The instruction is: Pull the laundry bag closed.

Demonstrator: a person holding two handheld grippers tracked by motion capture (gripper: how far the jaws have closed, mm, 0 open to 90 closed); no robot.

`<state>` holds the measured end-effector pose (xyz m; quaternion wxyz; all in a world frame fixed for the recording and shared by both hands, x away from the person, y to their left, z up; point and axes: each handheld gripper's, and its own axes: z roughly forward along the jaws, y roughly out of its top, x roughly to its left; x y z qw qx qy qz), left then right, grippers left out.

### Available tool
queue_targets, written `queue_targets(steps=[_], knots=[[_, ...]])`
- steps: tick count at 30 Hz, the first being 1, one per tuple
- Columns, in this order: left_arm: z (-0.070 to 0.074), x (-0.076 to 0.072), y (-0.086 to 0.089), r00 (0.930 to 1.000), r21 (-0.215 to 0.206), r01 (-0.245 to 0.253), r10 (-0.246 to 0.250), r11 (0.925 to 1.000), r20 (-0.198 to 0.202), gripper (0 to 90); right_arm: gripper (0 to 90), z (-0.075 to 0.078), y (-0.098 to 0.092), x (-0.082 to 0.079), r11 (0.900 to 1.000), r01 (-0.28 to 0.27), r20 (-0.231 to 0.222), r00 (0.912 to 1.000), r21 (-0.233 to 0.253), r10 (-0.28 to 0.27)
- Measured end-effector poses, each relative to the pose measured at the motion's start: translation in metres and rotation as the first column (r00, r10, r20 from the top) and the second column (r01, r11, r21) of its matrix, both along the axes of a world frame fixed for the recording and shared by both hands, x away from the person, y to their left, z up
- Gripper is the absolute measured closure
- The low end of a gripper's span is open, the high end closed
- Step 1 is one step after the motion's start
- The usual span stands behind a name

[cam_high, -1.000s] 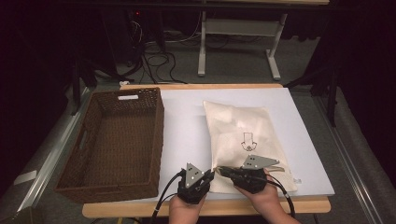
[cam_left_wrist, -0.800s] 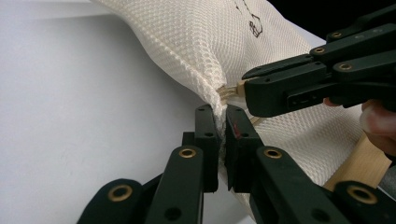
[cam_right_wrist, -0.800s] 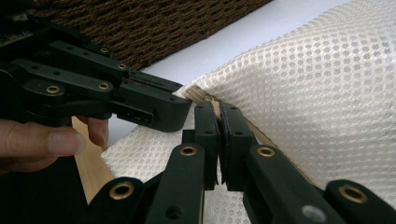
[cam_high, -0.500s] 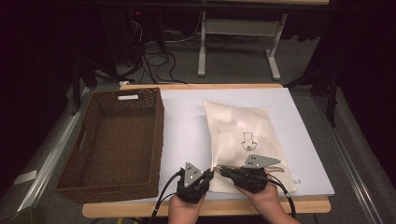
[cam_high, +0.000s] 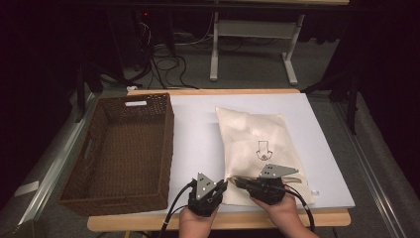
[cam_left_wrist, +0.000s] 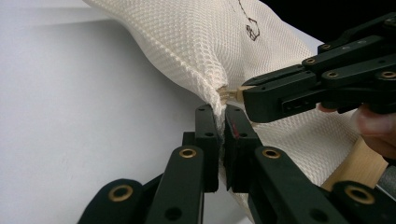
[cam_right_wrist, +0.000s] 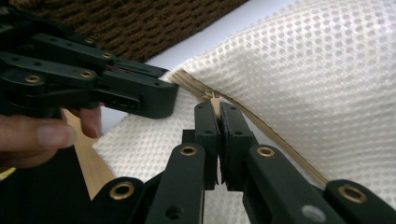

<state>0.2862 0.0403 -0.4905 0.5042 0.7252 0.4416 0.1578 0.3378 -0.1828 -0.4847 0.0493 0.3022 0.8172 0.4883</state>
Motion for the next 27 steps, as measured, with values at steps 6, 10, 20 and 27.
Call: queue_targets(steps=[6, 10, 20, 27], knots=[[0.000, 0.000, 0.000, 1.0000, -0.006, 0.002, -0.002, 1.0000, -0.005, 86.0, 88.5, -0.002, -0.003, 0.002, 1.000, 0.003, -0.008, 1.0000, -0.017, -0.003], [0.000, 0.000, 0.000, 0.9999, -0.003, 0.007, -0.007, 1.0000, -0.011, 86.0, 88.5, -0.003, -0.004, 0.001, 1.000, 0.000, -0.019, 0.9998, -0.019, -0.001], [0.000, 0.002, 0.010, 0.9997, -0.047, -0.012, 0.011, 0.9988, -0.021, 85.9, 88.4, -0.007, -0.027, 0.007, 0.996, 0.053, -0.048, 0.9972, -0.072, -0.057], [-0.003, 0.002, 0.007, 0.9997, -0.020, 0.004, -0.004, 0.9998, -0.026, 85.7, 88.3, -0.009, -0.043, 0.004, 0.991, 0.065, -0.045, 0.9965, -0.115, -0.071]])
